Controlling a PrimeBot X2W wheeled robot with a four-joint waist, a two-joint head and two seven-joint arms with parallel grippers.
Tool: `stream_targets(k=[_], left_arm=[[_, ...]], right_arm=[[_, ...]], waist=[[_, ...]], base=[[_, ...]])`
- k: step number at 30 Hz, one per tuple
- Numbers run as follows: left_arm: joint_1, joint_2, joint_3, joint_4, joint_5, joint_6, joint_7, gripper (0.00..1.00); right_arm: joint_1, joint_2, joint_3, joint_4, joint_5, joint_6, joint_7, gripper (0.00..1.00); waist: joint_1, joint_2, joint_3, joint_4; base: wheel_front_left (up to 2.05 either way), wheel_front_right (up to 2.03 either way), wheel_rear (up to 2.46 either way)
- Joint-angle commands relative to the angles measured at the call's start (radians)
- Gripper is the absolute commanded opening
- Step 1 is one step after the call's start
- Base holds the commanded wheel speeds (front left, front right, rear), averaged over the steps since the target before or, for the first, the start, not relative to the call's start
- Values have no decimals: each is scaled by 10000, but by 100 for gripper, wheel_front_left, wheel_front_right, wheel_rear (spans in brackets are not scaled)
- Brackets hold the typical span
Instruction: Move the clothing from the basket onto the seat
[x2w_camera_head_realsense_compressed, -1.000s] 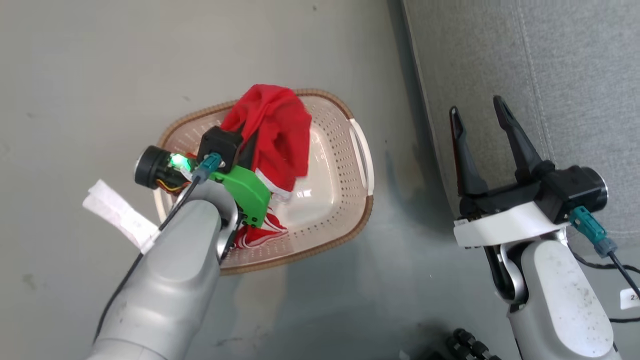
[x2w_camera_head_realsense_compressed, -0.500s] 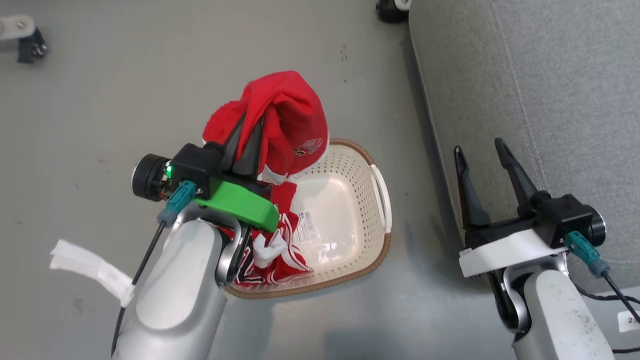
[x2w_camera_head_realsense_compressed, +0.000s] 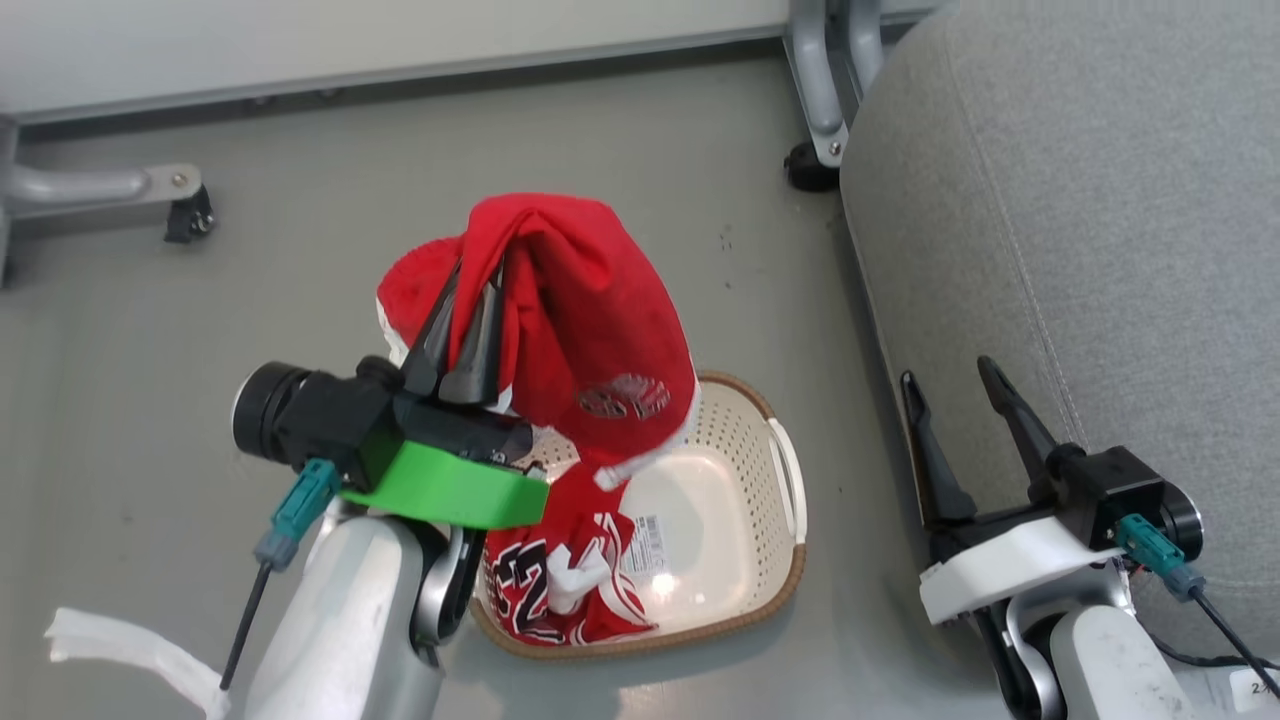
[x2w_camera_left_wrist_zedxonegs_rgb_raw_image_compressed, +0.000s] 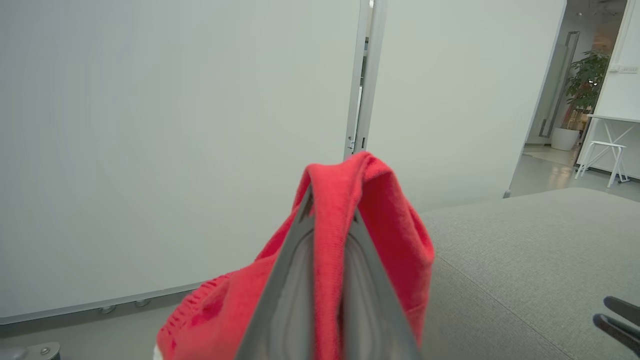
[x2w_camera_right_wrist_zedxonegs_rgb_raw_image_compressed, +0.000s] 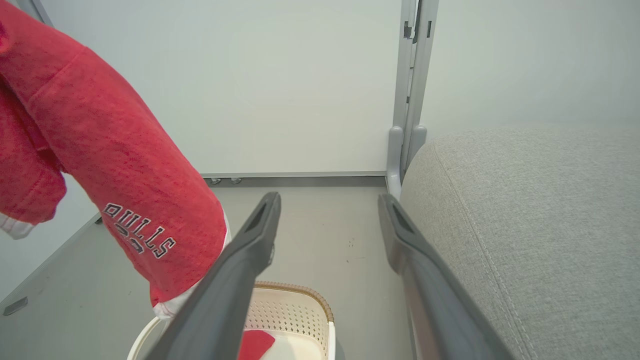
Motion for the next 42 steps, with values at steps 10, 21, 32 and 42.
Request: stream_targets(k=[10, 21, 32, 42], left_arm=[[1251, 81, -69, -926, 65, 120, -8, 0], [1978, 107, -145, -1617, -104, 244, -8, 0], [2123, 151, -245, -1875, -170, 344, 30, 0], [2066, 183, -316, -1980, -250, 377, 75, 0]], right_arm=[[743, -34, 182, -306, 106, 1, 424, 100], [1108, -34, 306, -504, 181, 1, 654, 100], [1145, -34, 436, -547, 92, 1, 753, 100], [323, -131, 2187, -377, 317, 1, 920, 100]], waist=[[1, 0, -1202, 210], [1, 0, -1521, 187], [1, 0, -1557, 187], [1, 0, -1491, 197]], base=[[0, 0, 0], [0, 0, 0], [0, 0, 0], [0, 0, 0]])
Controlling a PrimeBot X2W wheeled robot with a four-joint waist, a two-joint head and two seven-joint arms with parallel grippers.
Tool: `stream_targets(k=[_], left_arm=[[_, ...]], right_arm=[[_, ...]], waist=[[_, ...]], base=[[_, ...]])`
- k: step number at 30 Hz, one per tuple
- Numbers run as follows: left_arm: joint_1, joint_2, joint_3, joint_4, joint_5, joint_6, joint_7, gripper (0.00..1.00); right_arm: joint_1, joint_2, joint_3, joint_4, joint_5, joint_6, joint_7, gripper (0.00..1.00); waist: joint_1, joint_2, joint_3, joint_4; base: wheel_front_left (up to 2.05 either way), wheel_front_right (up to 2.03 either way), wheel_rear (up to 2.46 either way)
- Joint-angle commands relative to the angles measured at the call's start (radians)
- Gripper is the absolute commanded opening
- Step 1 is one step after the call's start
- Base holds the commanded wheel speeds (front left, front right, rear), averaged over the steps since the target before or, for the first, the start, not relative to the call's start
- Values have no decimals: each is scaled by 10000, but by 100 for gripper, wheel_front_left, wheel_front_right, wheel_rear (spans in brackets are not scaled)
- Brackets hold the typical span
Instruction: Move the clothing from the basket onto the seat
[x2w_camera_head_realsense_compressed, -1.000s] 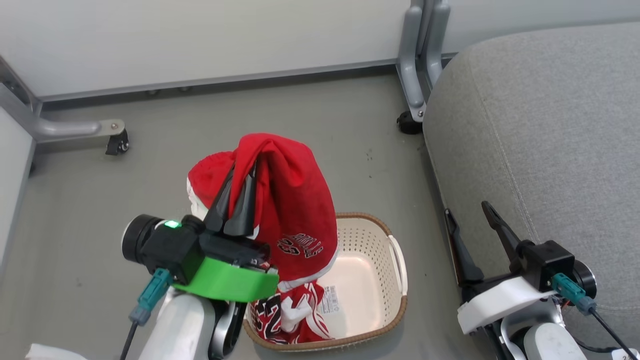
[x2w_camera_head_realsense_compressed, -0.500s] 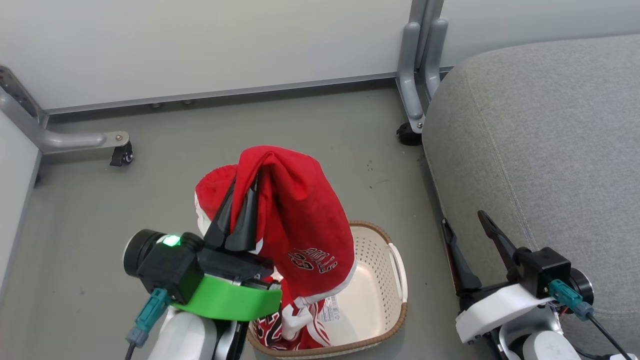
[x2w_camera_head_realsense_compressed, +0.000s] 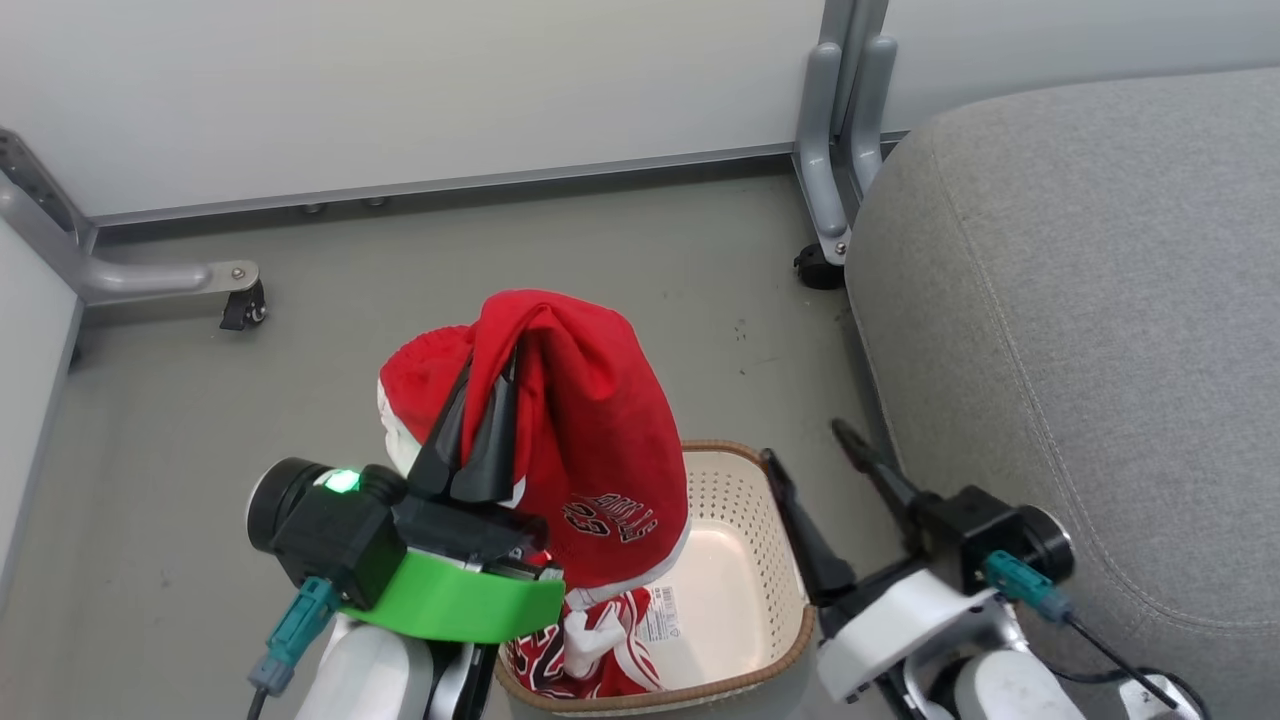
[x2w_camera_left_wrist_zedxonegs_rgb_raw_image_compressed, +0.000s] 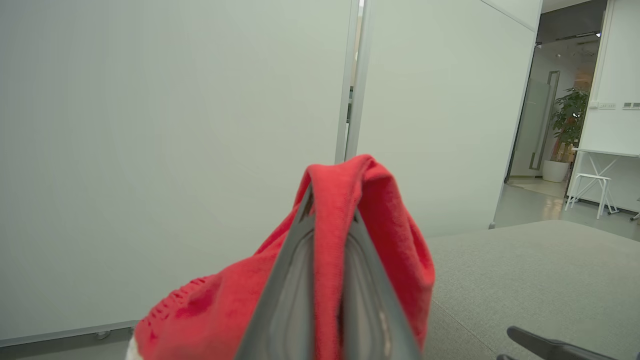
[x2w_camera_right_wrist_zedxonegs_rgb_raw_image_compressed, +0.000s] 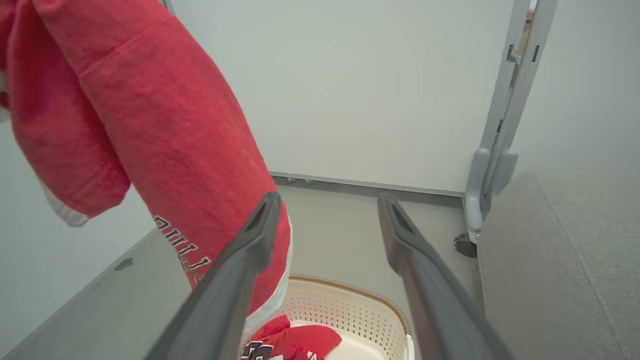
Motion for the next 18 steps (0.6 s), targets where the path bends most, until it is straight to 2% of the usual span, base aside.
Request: stream_targets(k=[1, 6, 10, 18], left_arm=[[65, 41, -4, -53, -40, 61, -1, 0], [-55, 35, -66, -105, -38, 34, -9, 0], [-132, 45, -147, -81, -45, -10, 4, 0], [-287, 0, -437, -71, -46, -55, 44, 0]], right_arm=[[-300, -103, 329, 68, 149, 1, 39, 100], [-1481, -222, 1982, 402, 652, 1, -56, 100], [-2414, -252, 2922, 878, 1017, 1, -255, 100], [-3817, -148, 3742, 2062, 1397, 1, -752, 100]], waist=[[1, 0, 28, -2], [1, 0, 122, 58], [1, 0, 181, 179], [1, 0, 289, 485]], base=[[0, 0, 0], [0, 0, 0], [0, 0, 0], [0, 0, 0]])
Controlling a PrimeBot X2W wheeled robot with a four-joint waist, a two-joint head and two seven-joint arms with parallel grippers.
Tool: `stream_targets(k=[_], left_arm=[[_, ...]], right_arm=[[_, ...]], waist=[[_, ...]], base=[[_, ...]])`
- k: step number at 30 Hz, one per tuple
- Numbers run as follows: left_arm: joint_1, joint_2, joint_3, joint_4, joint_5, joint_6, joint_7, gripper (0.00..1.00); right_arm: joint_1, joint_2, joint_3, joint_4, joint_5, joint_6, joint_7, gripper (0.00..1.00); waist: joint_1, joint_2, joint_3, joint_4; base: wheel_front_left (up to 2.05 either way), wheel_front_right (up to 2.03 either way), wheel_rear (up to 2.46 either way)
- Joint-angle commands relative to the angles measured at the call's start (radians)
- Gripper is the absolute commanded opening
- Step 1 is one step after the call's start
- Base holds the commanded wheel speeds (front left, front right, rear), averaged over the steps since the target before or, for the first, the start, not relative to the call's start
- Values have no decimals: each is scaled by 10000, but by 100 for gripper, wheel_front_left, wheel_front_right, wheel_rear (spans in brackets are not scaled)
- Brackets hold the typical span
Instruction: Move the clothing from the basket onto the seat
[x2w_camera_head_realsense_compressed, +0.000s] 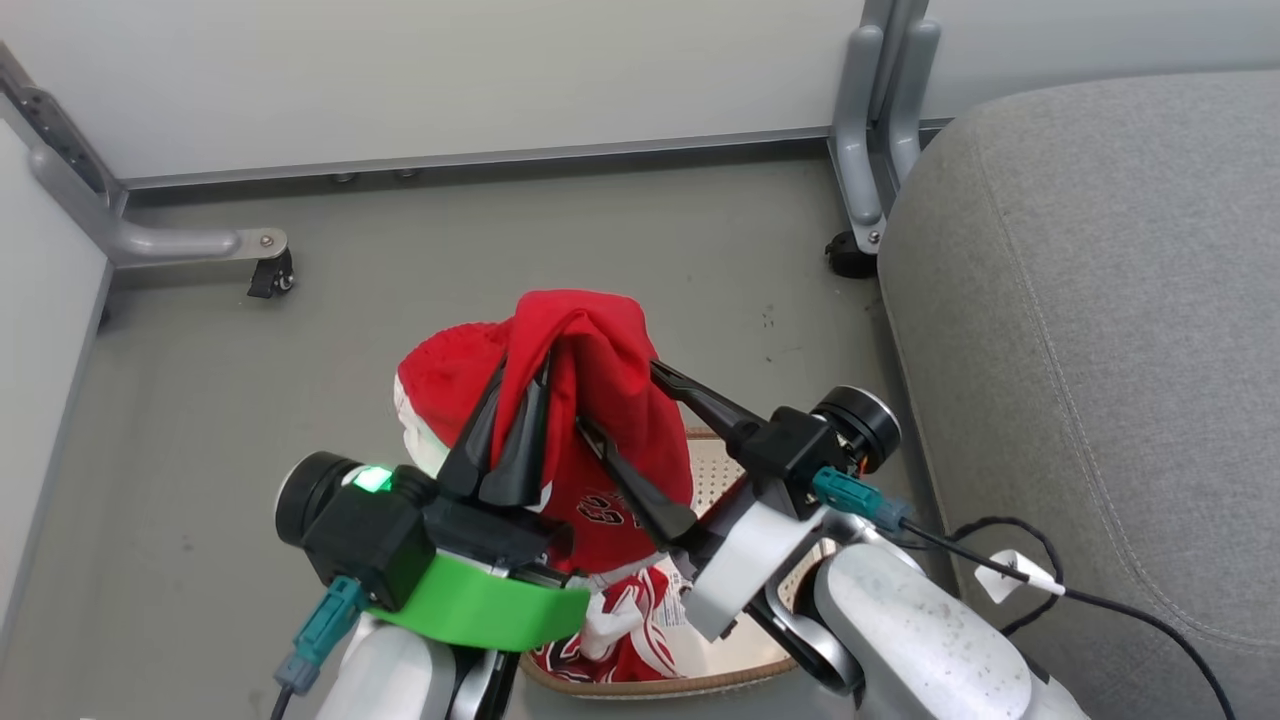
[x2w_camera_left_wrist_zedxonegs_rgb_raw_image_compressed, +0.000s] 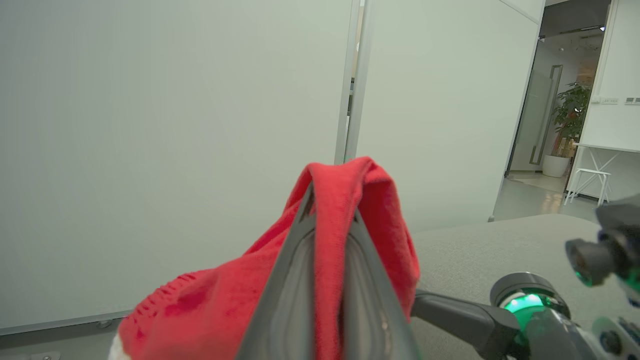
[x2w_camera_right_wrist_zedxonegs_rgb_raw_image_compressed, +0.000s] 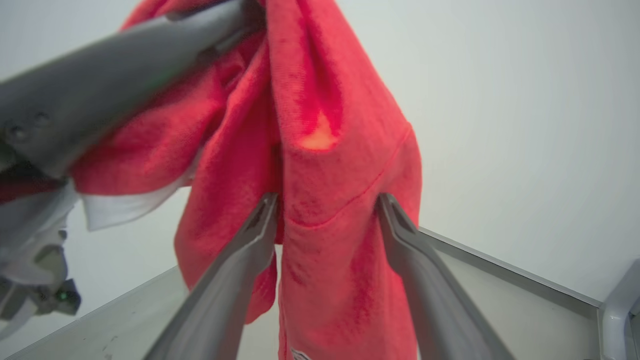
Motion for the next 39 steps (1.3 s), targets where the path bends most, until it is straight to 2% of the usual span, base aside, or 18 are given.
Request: stream_targets(k=[1, 3, 5, 7, 22, 23, 25, 33, 39], left_arm=[[-182, -14, -54, -32, -25, -44, -10, 0], [-194, -27, -123, -13, -47, -42, -12, 0], [-216, -41, -191, 3, -77, -50, -15, 0], [-244, -49, -240, 18, -85, -65, -20, 0], [-291, 5, -282, 83, -149, 41, -67, 0], [-291, 4, -282, 94, -141, 57, -71, 16], [-307, 2, -268, 123, -98, 106, -72, 100], [-239, 97, -265, -46, 196, 202, -122, 100], [48, 378, -798, 131, 487, -105, 42, 100]], right_arm=[[-237, 53, 109, 185, 102, 1, -138, 100], [-468, 101, 275, 458, 187, 1, -236, 100], [-662, 116, 391, 703, 264, 1, -322, 43], [-798, 146, 501, 917, 378, 1, -414, 0], [-1240, 208, 855, 1666, 1144, 1, -825, 0], [-1245, 207, 862, 1680, 1184, 1, -837, 0], [-1258, 207, 844, 1697, 1273, 1, -876, 0], [-1286, 205, 305, 1804, 1571, 1, -985, 0], [-1152, 208, -283, 2005, 1544, 1, -1033, 0]], waist=[[0, -1, 29, 75], [0, -1, 33, 114], [0, -1, 30, 140], [0, -1, 20, 161], [0, -1, -67, 97], [0, -1, -73, 97], [0, -1, -80, 94], [0, -1, -85, 49], [0, -1, -111, 17]], base=[[0, 0, 0], [0, 0, 0], [0, 0, 0], [0, 0, 0], [0, 0, 0], [0, 0, 0], [0, 0, 0], [0, 0, 0], [0, 0, 0]])
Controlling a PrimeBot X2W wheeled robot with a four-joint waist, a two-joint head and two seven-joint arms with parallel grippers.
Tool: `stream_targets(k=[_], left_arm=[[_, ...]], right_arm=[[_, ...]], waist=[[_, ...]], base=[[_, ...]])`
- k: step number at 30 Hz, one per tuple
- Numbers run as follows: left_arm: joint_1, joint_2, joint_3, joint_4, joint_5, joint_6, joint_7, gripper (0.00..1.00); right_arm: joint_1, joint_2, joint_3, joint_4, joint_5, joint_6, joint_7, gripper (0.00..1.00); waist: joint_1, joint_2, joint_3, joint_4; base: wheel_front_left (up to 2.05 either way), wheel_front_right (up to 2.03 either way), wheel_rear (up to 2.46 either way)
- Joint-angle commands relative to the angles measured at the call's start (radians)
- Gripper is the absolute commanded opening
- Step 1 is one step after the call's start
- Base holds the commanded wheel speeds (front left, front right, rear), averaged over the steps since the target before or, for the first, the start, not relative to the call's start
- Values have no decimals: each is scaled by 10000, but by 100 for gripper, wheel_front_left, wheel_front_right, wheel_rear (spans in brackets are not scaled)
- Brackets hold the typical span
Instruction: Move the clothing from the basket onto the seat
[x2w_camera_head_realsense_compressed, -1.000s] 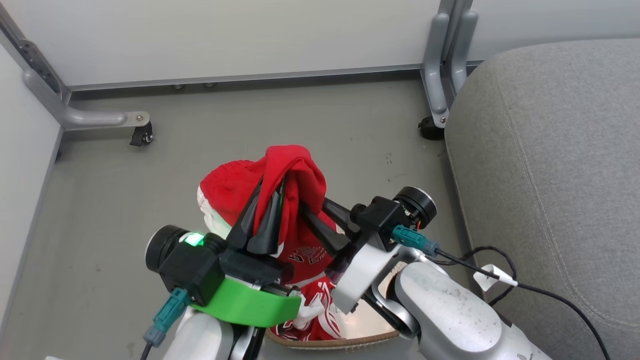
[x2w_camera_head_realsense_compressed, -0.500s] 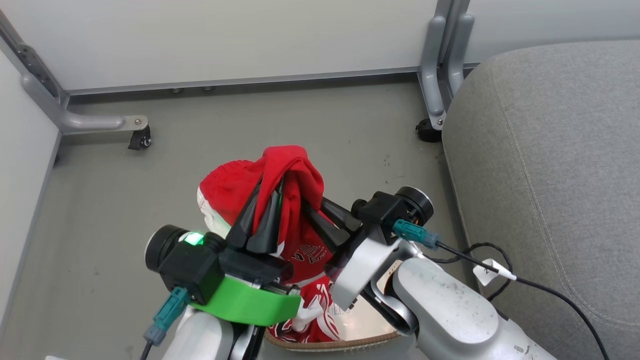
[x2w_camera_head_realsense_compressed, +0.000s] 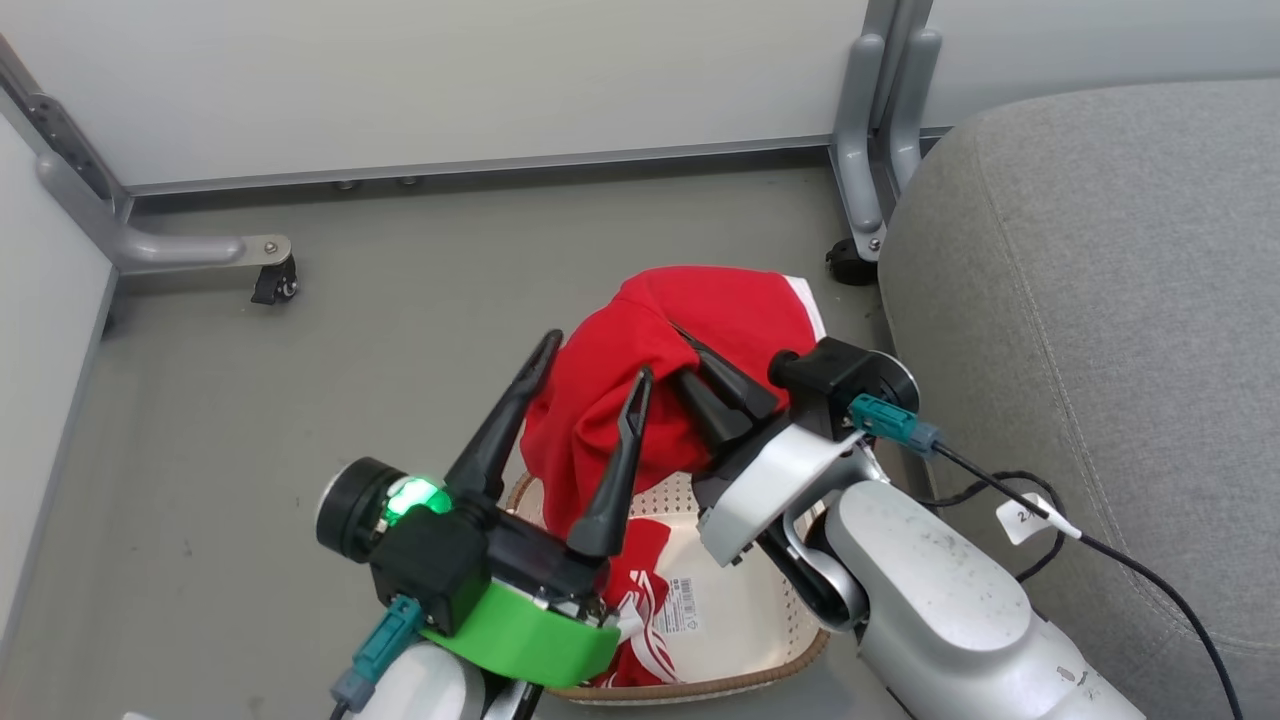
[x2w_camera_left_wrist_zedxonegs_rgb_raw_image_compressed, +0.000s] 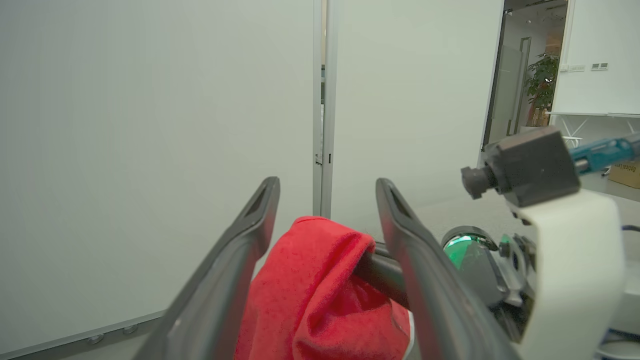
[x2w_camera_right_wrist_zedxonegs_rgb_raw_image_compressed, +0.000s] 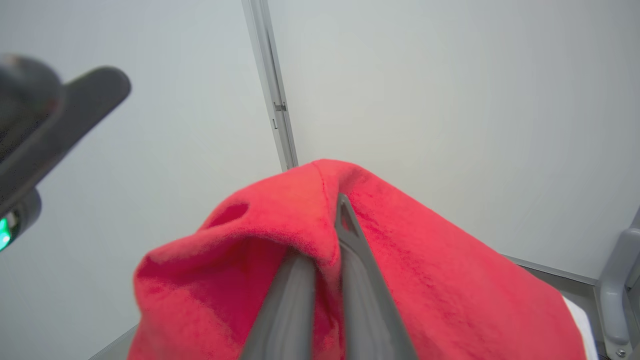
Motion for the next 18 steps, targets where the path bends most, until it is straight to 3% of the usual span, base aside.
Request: stream_targets(k=[1, 18], left_arm=[[193, 101, -135, 87, 0, -131, 74, 100], [633, 805, -1184, 891, 237, -512, 805, 100]], right_arm=[[80, -11, -162, 65, -86, 1, -56, 0], [624, -15, -1131, 515, -336, 1, -98, 0]], waist=[[0, 0, -5, -27], [0, 0, 203, -1023]], base=[[0, 0, 0], [0, 0, 0]])
